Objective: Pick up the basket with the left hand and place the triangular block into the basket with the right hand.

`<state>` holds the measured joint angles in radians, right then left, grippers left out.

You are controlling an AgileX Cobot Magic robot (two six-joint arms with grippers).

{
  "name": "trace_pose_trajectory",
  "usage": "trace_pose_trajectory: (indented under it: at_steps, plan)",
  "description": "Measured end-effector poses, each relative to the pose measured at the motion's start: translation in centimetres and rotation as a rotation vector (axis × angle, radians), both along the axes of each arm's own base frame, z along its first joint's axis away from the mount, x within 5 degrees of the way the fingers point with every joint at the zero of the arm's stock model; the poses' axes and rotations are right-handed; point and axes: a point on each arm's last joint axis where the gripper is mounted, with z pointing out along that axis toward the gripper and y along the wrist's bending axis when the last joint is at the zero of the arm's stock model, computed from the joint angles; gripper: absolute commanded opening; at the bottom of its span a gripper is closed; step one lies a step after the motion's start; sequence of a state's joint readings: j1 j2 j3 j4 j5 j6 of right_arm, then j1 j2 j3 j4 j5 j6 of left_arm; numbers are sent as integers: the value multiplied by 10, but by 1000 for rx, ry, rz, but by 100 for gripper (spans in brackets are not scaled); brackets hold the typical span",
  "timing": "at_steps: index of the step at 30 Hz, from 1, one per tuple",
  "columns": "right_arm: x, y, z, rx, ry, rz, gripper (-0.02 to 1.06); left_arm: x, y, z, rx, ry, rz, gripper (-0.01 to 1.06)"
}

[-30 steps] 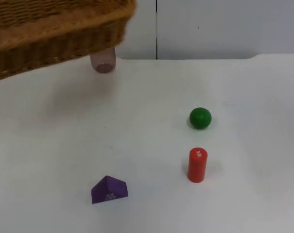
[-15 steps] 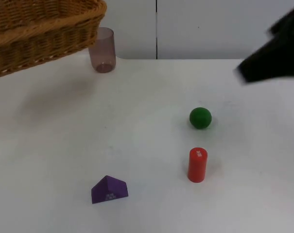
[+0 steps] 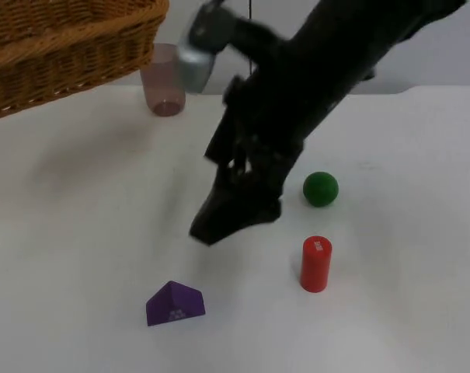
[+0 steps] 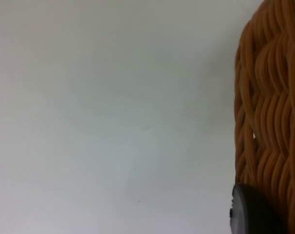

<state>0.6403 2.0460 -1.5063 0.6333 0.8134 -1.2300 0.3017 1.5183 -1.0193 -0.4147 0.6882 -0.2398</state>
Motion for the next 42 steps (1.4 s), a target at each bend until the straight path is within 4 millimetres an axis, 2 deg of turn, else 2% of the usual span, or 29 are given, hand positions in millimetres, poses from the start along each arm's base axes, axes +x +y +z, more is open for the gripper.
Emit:
trace_pose_trajectory:
  at_steps: [3,4,9,12,15,20,24,30,42]
  plan:
    - [4,9,-24,-37,4,33,105,0,0,0,0,1,0,1]
    - [4,9,-24,-37,4,33,105,0,0,0,0,1,0,1]
    - [9,14,-57,-72,-6,52,105,0,0,0,0,-1,0,1]
    - [7,18,-67,-84,5,71,105,0,0,0,0,-1,0,1]
    - [2,31,-76,-89,11,103,105,0,0,0,-1,0,1,1]
    - [0,50,-81,-78,-4,140,105,0,0,0,-2,1,0,1]
    - [2,55,-89,-79,1,142,105,0,0,0,-2,1,0,1]
    - [3,56,-103,-97,26,142,105,0,0,0,-2,1,0,1]
    - [0,56,-103,-135,17,169,105,0,0,0,-3,1,2,1]
